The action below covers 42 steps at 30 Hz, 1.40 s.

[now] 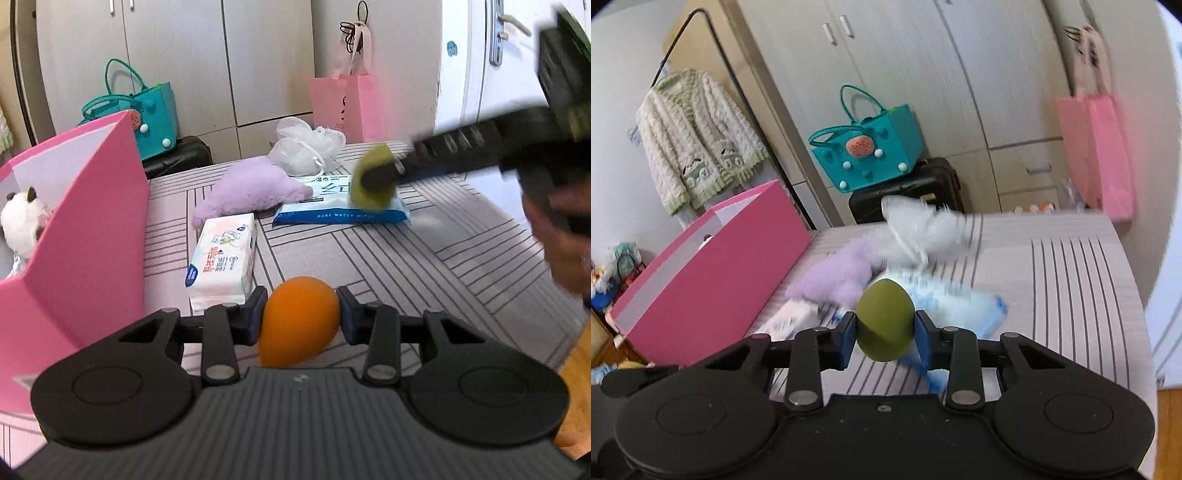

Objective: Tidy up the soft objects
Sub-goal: 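Grasp the orange sponge with the left tool while the right tool grasps the green sponge, then carry both sponges over the pink box and open both tools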

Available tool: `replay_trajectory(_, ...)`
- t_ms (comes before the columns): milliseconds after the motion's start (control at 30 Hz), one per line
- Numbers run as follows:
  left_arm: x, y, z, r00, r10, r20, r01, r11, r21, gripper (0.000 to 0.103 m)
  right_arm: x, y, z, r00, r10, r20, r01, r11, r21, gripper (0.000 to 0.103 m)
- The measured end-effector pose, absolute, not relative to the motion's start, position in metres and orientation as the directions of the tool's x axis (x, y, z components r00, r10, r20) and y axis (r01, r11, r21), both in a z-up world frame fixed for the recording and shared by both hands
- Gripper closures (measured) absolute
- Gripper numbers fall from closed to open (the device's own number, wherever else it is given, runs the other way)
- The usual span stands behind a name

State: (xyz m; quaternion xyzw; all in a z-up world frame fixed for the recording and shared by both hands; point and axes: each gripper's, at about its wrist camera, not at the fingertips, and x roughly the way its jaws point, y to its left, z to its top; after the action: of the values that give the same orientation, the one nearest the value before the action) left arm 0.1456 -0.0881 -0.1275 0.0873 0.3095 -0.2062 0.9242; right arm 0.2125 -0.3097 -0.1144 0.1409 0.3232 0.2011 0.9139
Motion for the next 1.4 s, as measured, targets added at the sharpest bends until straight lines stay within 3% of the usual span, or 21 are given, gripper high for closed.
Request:
replay_trajectory(267,0.130,-0.078,-0.112,0.710,-0.357,-0.607,0.442,0.897,-0.011,0.064,0.166,-0.304,-0.120,0.712,0.452,-0.537,-0.258,0.880,0.399,0.064)
replay_trajectory(667,0.112,-0.062,-0.091,0.637,-0.394,-0.663,0.494,0.868,-0.040,0.064,0.134,-0.287,-0.113,0.612,0.480,-0.629,-0.292,0.876,0.385,0.064)
replay_trajectory(1200,0.101,-0.018,-0.067,0.435,-0.403,-0.806,0.533,0.836,-0.130,0.064,0.122,-0.252,-0.079,0.410,0.617,-0.672,-0.489,0.770,0.409,0.064)
replay_trajectory(1400,0.091,0.002,-0.043,0.467,-0.366,-0.805,0.526,0.847,-0.079,0.064,0.126,-0.232,-0.060,0.335,0.662,-0.670,-0.546,0.716,0.434,0.064)
